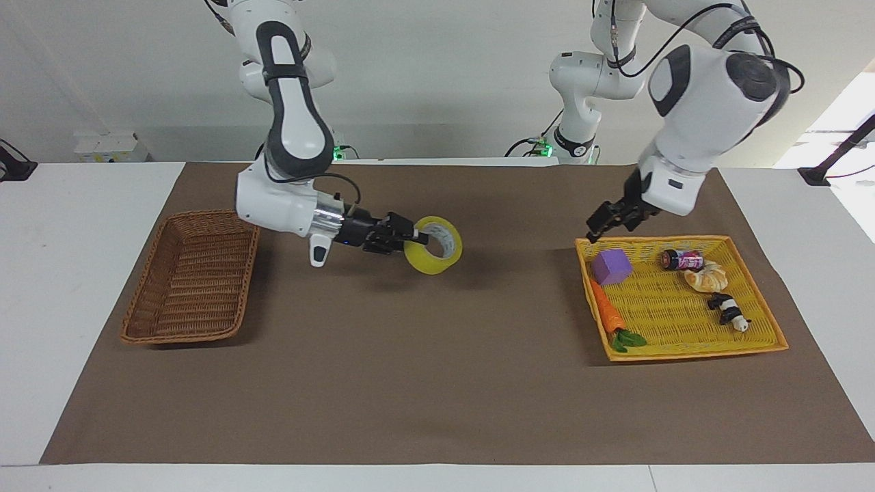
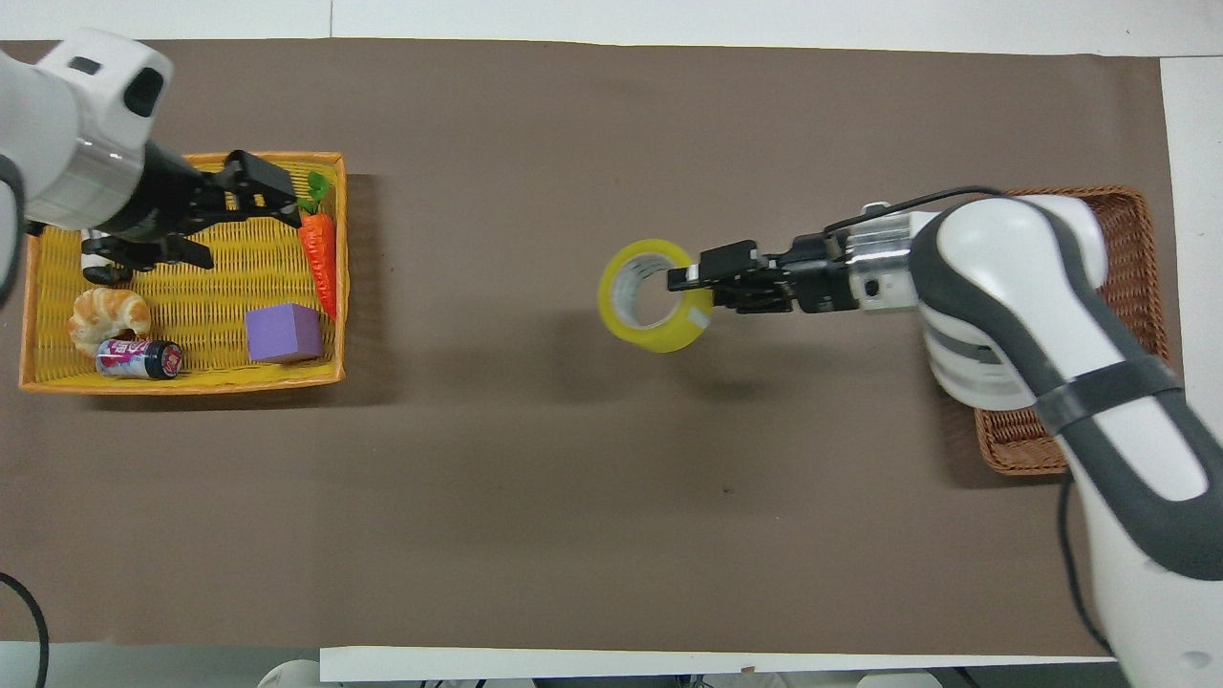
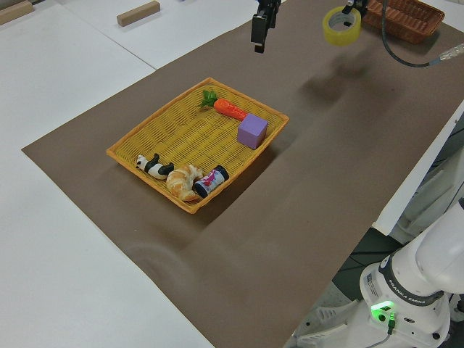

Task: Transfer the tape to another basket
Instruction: 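Carry the tape with the right gripper into the brown basket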

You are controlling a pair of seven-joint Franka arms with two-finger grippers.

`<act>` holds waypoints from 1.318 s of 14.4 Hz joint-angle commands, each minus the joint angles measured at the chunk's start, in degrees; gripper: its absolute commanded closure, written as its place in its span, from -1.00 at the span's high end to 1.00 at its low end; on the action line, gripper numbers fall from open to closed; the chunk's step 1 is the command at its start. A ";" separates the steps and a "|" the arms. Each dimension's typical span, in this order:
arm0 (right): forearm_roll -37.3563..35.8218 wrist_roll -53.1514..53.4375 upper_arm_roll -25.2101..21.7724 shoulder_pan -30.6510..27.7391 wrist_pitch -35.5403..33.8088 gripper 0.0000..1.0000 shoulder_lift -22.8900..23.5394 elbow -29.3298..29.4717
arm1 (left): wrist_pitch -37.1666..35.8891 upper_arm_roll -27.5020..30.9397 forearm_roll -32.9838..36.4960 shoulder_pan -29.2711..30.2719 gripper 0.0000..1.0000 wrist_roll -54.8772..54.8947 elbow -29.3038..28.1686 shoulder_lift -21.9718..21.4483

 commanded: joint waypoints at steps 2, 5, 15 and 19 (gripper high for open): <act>-11.95 -3.29 0.23 -17.15 -13.04 -1.00 2.37 9.38 | -4.76 -0.60 0.96 11.44 0.99 19.29 -1.04 -0.81; -22.42 -9.23 0.32 -27.43 -19.45 -1.00 5.70 15.88 | -3.45 -0.51 0.96 15.42 1.00 21.37 -2.28 -1.52; -30.36 -32.53 0.23 -39.86 -23.79 -1.00 14.76 17.05 | -7.90 -1.74 11.06 14.82 1.00 21.90 5.27 -0.11; -31.06 -33.35 0.23 -39.25 -20.19 -0.85 14.50 14.94 | -13.63 -5.24 13.42 15.77 1.00 21.98 5.72 -3.71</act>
